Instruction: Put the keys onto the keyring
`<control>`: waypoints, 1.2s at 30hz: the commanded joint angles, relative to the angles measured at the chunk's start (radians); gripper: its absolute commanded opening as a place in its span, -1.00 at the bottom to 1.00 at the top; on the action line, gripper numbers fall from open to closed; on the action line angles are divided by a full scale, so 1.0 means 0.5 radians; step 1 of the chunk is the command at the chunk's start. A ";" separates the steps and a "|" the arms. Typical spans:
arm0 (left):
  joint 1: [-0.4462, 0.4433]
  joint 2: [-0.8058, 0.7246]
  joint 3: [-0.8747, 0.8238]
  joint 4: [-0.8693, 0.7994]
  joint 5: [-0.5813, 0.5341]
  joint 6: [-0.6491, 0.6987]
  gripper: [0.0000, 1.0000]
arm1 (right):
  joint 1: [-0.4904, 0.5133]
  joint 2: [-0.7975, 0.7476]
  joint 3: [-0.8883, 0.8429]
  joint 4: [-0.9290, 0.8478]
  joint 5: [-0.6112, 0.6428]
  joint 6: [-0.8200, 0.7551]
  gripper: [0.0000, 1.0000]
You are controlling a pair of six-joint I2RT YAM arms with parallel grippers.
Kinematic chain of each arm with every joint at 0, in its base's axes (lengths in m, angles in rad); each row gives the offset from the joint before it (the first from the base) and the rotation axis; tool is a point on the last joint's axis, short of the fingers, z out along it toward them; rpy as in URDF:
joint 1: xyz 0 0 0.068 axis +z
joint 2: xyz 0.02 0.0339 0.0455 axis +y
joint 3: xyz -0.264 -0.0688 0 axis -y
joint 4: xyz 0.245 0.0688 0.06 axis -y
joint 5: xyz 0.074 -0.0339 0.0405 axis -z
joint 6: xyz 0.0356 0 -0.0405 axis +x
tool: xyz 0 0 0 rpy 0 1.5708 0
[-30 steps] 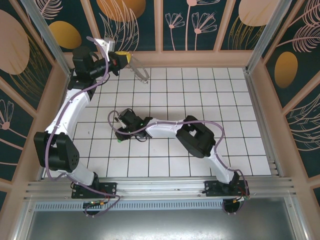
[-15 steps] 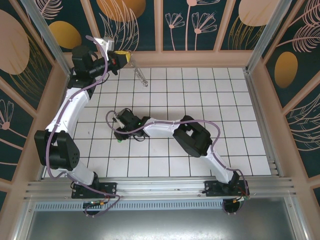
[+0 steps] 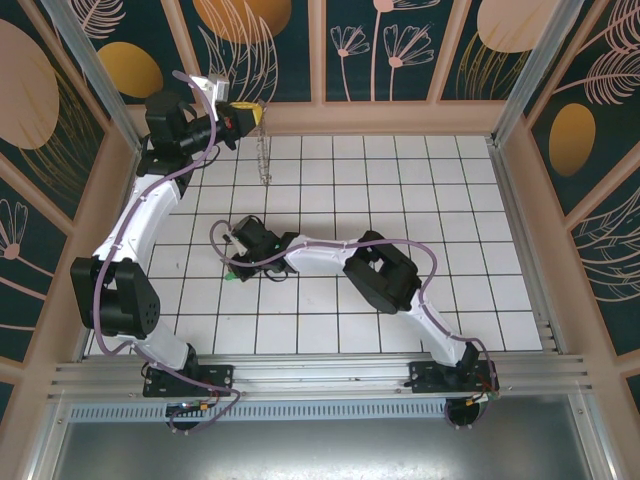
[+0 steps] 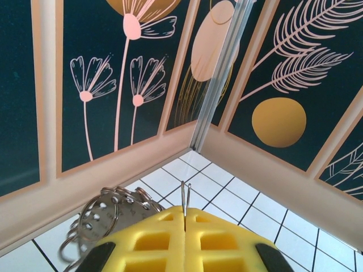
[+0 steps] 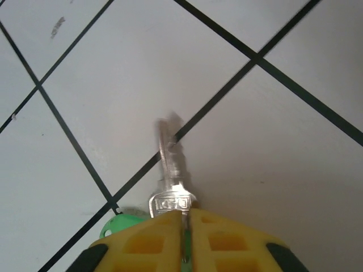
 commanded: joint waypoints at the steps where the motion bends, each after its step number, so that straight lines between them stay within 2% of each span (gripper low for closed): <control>1: 0.014 -0.008 0.036 0.130 0.060 -0.019 -1.00 | 0.001 0.067 0.054 -0.040 -0.024 0.008 -1.00; 6: 0.014 -0.040 -0.009 0.137 0.066 -0.018 -1.00 | -0.008 -0.069 -0.070 0.006 0.031 0.053 -1.00; 11: 0.015 -0.074 -0.069 0.193 0.056 -0.033 -1.00 | -0.019 -0.417 -0.434 0.162 0.142 0.139 -1.00; 18: 0.014 -0.061 -0.118 0.381 0.112 -0.174 -1.00 | -0.042 -0.944 -0.983 0.313 0.507 0.219 -1.00; 29: 0.012 -0.041 -0.128 0.411 0.147 -0.247 -1.00 | -0.313 -1.424 -1.696 0.290 0.710 0.317 -1.00; 36: -0.030 -0.028 -0.173 0.349 0.154 -0.245 -1.00 | -0.419 -1.779 -2.251 0.227 0.885 0.517 -1.00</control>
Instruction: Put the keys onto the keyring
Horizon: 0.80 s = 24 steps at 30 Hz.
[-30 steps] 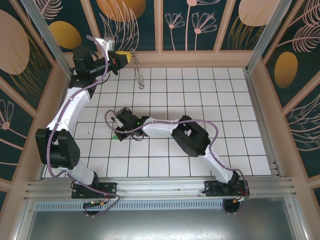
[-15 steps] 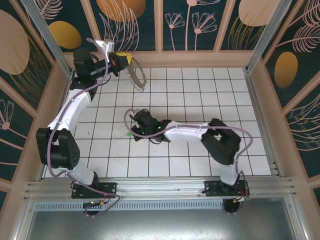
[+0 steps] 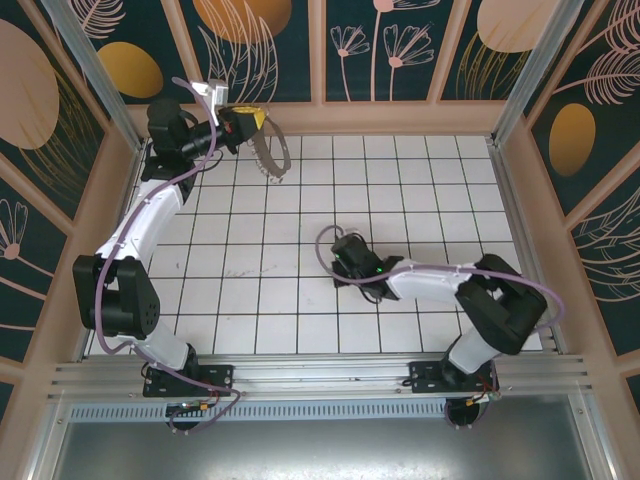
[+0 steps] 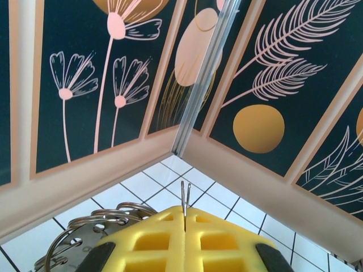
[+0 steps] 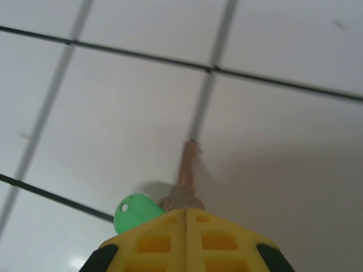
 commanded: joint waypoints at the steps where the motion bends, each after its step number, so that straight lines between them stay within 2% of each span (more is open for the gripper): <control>1: -0.037 -0.021 -0.007 0.035 0.050 -0.018 -1.00 | -0.039 -0.191 -0.223 -0.027 0.120 0.167 -1.00; 5: -0.114 -0.050 -0.057 0.000 0.021 0.005 -1.00 | -0.078 -0.344 -0.390 -0.014 0.074 0.266 -0.99; 11: -0.267 -0.109 -0.131 -0.053 -0.054 0.028 -1.00 | -0.213 -0.589 -0.384 -0.193 0.020 0.418 -0.12; 14: -0.308 -0.160 -0.227 0.068 -0.092 -0.054 -1.00 | -0.294 -0.781 -0.362 -0.337 -0.043 0.615 0.04; 20: -0.322 -0.257 -0.346 0.162 -0.130 -0.103 -1.00 | -0.317 -0.902 -0.373 -0.468 -0.212 0.919 0.06; 24: -0.326 -0.333 -0.393 0.114 -0.145 -0.061 -1.00 | -0.309 -0.813 -0.324 -0.560 -0.271 1.039 -0.08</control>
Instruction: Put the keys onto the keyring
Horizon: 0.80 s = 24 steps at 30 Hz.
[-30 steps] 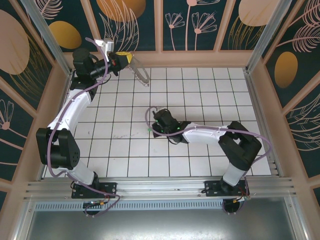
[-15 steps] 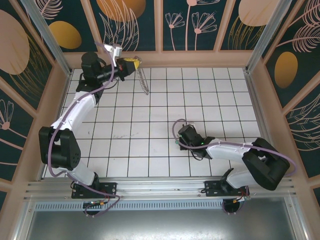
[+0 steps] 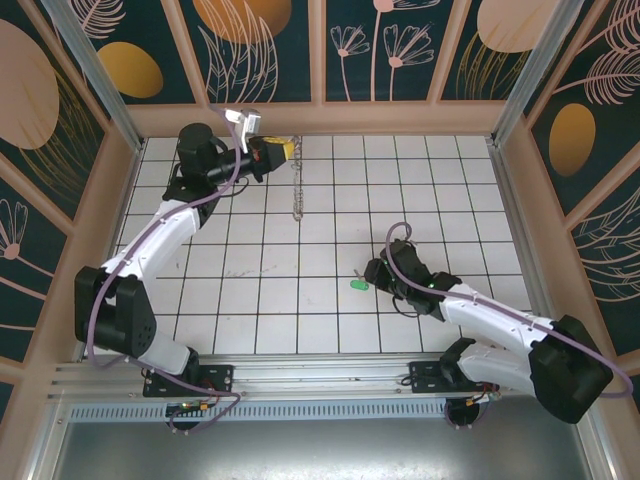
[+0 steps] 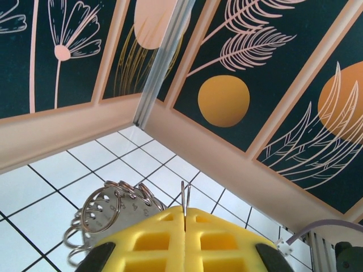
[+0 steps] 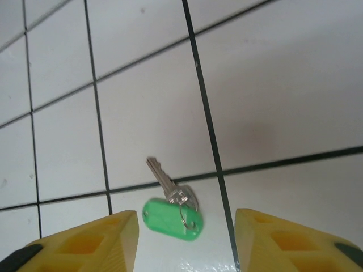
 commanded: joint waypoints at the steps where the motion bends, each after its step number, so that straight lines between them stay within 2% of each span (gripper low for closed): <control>1: -0.001 -0.129 -0.039 0.105 -0.027 0.010 -1.00 | 0.004 0.075 0.080 -0.179 -0.078 0.202 -0.09; 11: -0.015 -0.201 -0.169 0.180 -0.030 0.015 -1.00 | 0.047 0.414 0.279 -0.258 -0.017 0.304 -0.28; 15: -0.022 -0.197 -0.220 0.220 -0.025 0.007 -1.00 | 0.067 0.552 0.352 -0.243 -0.022 0.286 -0.29; 24: -0.031 -0.172 -0.254 0.277 -0.005 -0.014 -1.00 | 0.108 0.696 0.422 -0.284 -0.020 0.287 -0.40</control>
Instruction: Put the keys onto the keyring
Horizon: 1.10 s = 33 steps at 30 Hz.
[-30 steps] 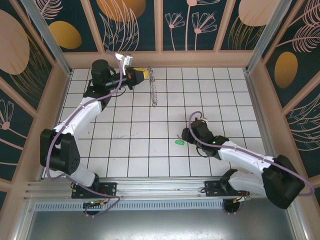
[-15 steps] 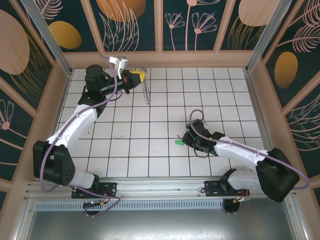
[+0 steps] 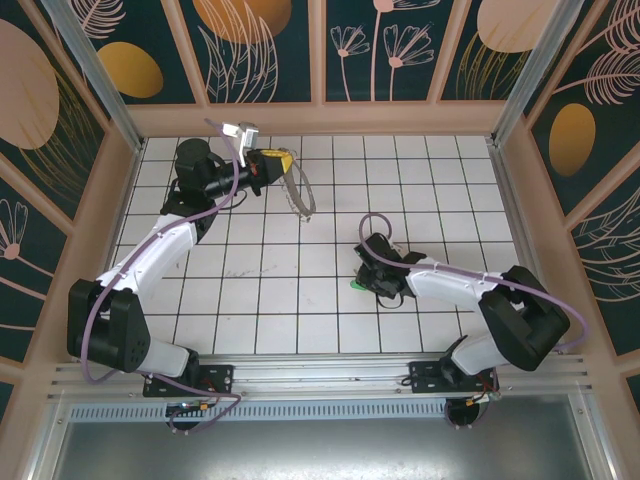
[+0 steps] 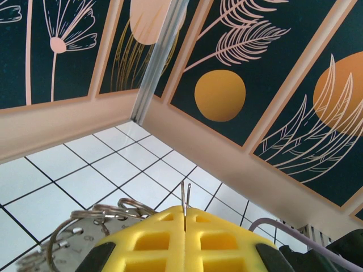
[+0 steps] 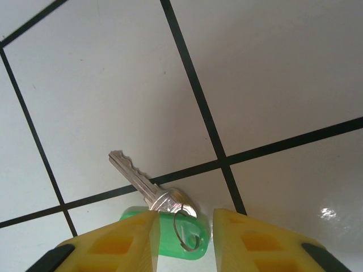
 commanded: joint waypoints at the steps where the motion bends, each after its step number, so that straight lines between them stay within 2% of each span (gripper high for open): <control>1: -0.011 -0.029 -0.004 0.157 0.014 -0.014 -1.00 | 0.031 0.021 0.055 -0.091 0.019 0.021 -0.40; 9: -0.013 -0.038 -0.011 0.193 0.026 -0.035 -1.00 | 0.039 0.053 0.053 -0.092 0.036 0.021 -0.53; 24: -0.026 -0.019 -0.018 0.208 0.032 -0.051 -1.00 | 0.025 0.037 0.077 -0.095 0.092 -0.015 -0.53; 30: -0.032 -0.007 -0.017 0.210 0.030 -0.054 -1.00 | 0.020 0.048 0.078 -0.074 0.077 -0.037 -0.68; 33: -0.035 -0.001 -0.017 0.216 0.034 -0.057 -1.00 | 0.019 0.049 0.072 -0.069 0.067 -0.043 -0.91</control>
